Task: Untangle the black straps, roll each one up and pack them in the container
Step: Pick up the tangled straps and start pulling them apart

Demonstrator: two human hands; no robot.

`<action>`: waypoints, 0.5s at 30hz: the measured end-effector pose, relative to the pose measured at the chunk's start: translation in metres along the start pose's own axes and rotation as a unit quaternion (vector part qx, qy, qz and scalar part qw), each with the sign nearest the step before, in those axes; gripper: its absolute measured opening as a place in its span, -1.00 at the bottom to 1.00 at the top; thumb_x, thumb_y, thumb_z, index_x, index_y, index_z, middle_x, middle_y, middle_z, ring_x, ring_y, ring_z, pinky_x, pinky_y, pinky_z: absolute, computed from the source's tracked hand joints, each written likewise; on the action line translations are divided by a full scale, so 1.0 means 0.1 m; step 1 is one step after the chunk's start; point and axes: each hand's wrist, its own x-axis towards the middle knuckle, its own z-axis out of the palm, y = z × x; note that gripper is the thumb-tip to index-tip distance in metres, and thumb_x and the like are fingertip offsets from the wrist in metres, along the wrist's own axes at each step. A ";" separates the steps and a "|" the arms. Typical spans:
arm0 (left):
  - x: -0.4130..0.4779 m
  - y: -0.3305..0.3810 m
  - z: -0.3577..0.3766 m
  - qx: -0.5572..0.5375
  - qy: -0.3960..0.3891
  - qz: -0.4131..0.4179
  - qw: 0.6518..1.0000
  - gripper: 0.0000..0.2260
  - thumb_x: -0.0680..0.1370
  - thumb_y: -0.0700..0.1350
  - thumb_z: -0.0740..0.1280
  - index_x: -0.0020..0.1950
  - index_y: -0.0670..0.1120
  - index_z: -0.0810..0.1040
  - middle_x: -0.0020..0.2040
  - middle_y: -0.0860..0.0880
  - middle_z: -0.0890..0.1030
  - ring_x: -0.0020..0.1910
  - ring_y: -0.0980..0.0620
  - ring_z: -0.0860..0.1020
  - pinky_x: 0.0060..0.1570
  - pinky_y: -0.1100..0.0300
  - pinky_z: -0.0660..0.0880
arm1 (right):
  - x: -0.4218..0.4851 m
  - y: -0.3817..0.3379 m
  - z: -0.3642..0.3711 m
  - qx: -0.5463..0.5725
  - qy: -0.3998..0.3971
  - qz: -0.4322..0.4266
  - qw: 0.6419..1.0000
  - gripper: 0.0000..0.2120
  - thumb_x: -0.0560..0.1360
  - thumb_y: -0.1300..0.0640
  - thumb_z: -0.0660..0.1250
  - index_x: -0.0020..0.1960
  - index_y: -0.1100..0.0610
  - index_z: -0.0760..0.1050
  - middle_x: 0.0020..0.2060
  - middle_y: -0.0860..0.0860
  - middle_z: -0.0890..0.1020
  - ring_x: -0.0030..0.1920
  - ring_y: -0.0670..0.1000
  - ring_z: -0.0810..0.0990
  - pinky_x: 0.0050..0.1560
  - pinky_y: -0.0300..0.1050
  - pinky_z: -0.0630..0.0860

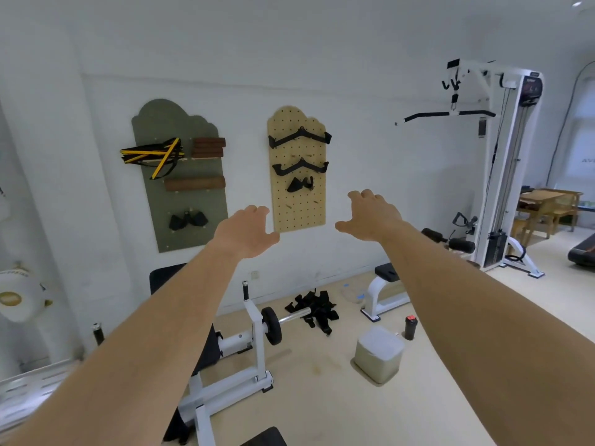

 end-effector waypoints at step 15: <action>2.15 0.84 2.73 -0.050 -0.170 -0.010 0.984 -0.41 0.67 0.11 0.22 0.65 -0.01 0.14 0.58 -0.05 0.29 0.50 -0.11 0.35 0.39 -0.08 0.40 | 1.68 1.86 2.51 -0.014 -0.138 0.025 0.990 -0.33 0.55 -0.21 0.32 0.50 0.15 0.26 0.36 0.14 0.42 0.35 0.22 0.43 0.19 0.13 0.48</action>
